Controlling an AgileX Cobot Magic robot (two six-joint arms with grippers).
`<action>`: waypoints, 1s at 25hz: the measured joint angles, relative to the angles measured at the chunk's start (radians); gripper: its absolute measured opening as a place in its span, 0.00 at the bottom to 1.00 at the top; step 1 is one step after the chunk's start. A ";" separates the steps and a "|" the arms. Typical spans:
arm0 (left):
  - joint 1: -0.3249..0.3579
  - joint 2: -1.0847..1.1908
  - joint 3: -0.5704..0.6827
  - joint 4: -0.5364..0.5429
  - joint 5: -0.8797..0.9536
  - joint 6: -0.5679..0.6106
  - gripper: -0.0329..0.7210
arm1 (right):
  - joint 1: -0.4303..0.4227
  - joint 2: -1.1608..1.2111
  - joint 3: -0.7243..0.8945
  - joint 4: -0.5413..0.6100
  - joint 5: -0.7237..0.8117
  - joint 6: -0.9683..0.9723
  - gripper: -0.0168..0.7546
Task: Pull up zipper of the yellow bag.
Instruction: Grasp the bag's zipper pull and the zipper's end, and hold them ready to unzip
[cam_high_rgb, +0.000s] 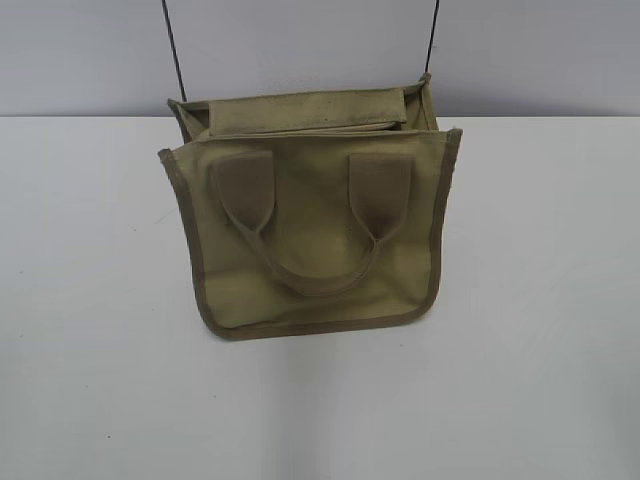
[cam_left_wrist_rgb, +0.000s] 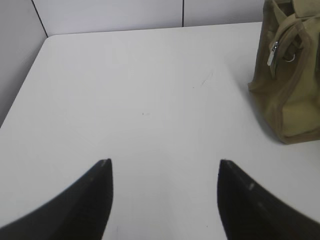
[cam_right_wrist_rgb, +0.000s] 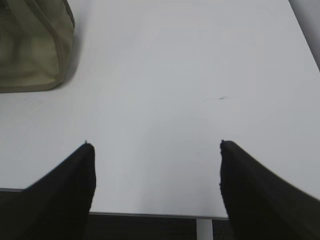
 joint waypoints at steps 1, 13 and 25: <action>0.000 0.000 0.000 0.000 0.000 0.000 0.70 | 0.000 0.000 0.000 0.000 0.000 0.000 0.75; 0.000 0.000 0.000 0.001 0.000 0.000 0.70 | 0.000 0.000 0.000 0.000 0.000 0.000 0.75; 0.000 0.000 0.000 0.001 0.000 0.000 0.70 | 0.000 0.000 0.000 0.000 0.000 0.000 0.75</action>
